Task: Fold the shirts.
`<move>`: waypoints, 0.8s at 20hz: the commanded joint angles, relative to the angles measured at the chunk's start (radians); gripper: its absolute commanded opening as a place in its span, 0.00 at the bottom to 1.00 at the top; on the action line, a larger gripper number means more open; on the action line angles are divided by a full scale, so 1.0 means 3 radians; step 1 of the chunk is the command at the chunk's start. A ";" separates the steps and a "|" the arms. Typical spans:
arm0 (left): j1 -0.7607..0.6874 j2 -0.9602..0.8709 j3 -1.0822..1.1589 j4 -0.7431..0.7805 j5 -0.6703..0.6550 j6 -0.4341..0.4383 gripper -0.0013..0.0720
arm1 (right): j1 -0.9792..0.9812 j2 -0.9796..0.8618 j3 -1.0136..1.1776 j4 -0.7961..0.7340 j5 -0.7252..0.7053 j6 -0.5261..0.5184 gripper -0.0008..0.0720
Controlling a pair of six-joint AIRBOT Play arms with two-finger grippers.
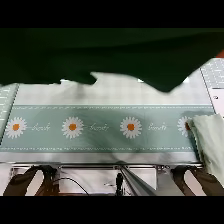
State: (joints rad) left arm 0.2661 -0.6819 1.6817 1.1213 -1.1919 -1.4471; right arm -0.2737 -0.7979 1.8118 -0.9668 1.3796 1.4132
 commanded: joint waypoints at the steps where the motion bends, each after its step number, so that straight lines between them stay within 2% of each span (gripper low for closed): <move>1: -0.0003 0.0526 0.0125 0.0548 -0.0319 -0.0242 0.05 | 0.0001 0.0546 0.0047 -0.0216 0.0277 0.0160 0.04; 6: -0.0006 0.0778 0.0089 0.0632 -0.0371 -0.0384 0.05 | 0.0001 0.0743 0.0042 -0.0219 0.0783 0.0289 0.04; 10: -0.0009 0.0617 -0.0399 0.0570 -0.0381 -0.0406 0.05 | 0.0001 0.0715 -0.0373 -0.0240 0.0752 0.0287 0.04; 13: -0.0010 0.0354 -0.1041 0.0244 -0.0285 -0.0337 0.05 | 0.0005 0.0613 -0.0992 -0.0233 0.0509 0.0214 0.04; 15: -0.0080 0.0064 -0.1479 -0.0041 0.0142 -0.0020 0.05 | 0.0005 0.0453 -0.1442 -0.0177 0.0099 0.0094 0.04; 16: -0.0160 -0.0136 -0.1619 -0.0064 0.0348 -0.0014 0.05 | 0.0005 0.0318 -0.1634 -0.0029 -0.0197 0.0006 0.04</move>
State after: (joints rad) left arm 0.2470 -0.6178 1.3426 1.1896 -1.2205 -1.5162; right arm -0.2726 -0.6430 1.4799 -1.0290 1.4879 1.4654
